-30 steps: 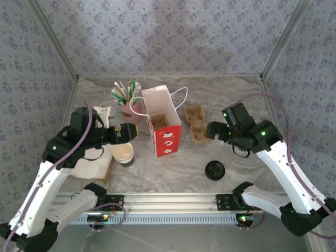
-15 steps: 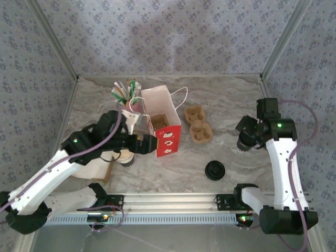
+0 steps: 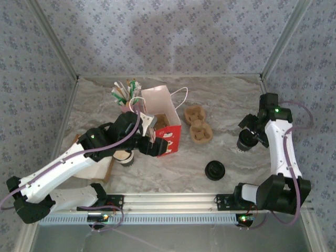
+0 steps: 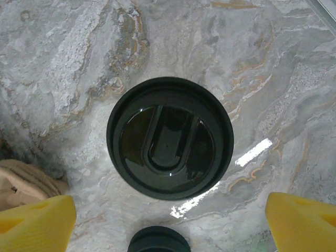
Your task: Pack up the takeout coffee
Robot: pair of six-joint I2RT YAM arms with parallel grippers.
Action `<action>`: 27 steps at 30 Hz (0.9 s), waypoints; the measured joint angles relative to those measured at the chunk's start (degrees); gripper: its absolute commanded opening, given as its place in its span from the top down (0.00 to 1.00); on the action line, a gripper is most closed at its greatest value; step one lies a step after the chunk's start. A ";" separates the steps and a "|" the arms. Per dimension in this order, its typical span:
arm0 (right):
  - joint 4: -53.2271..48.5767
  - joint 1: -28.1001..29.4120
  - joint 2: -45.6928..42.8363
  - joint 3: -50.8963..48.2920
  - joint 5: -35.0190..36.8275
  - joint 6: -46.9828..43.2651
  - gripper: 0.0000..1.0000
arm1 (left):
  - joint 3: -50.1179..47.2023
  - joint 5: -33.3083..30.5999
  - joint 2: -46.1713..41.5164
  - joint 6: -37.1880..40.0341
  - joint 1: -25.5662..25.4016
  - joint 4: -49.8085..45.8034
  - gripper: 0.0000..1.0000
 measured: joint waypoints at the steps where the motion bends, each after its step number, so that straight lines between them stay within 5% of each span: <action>1: 0.26 -0.20 0.92 -0.02 0.00 0.00 0.05 | 0.00 -0.50 -0.22 0.20 0.00 0.00 0.01; 27: 3.91 -1.40 9.31 -0.02 -0.72 0.26 0.12 | -1.75 -3.67 -5.64 3.41 4.04 -0.17 0.01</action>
